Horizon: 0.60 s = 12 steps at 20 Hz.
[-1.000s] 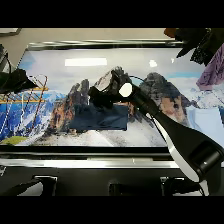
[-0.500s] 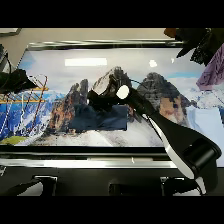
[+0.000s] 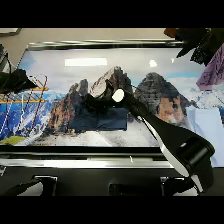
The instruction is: Fold the clothes and pants, and hang the long-sleeved shirts on hangers.
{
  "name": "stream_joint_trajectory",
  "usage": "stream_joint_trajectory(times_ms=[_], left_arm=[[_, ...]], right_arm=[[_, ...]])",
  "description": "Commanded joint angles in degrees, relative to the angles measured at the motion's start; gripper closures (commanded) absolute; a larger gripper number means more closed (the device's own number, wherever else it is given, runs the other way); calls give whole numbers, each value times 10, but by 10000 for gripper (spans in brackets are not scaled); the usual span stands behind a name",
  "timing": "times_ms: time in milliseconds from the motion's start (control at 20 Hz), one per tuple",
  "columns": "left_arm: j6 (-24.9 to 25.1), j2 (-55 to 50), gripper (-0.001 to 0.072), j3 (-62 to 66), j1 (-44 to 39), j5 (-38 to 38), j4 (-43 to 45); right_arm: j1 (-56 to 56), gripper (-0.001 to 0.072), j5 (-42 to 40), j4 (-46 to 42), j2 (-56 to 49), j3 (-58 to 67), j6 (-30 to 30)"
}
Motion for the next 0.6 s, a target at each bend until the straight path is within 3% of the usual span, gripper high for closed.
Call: stream_joint_trajectory(times_ms=[0,50,300,550], left_arm=[[0,0,694,0,1,0,0],[0,0,693,0,1,0,0],[0,0,694,0,1,0,0],[0,0,694,0,1,0,0]], right_arm=[[1,226,-5,102,13,1,-72],[1,158,-4,108,23,1,-81],[-48,149,33,66,78,1,-81],[-225,147,201,-2,104,0,-127]])
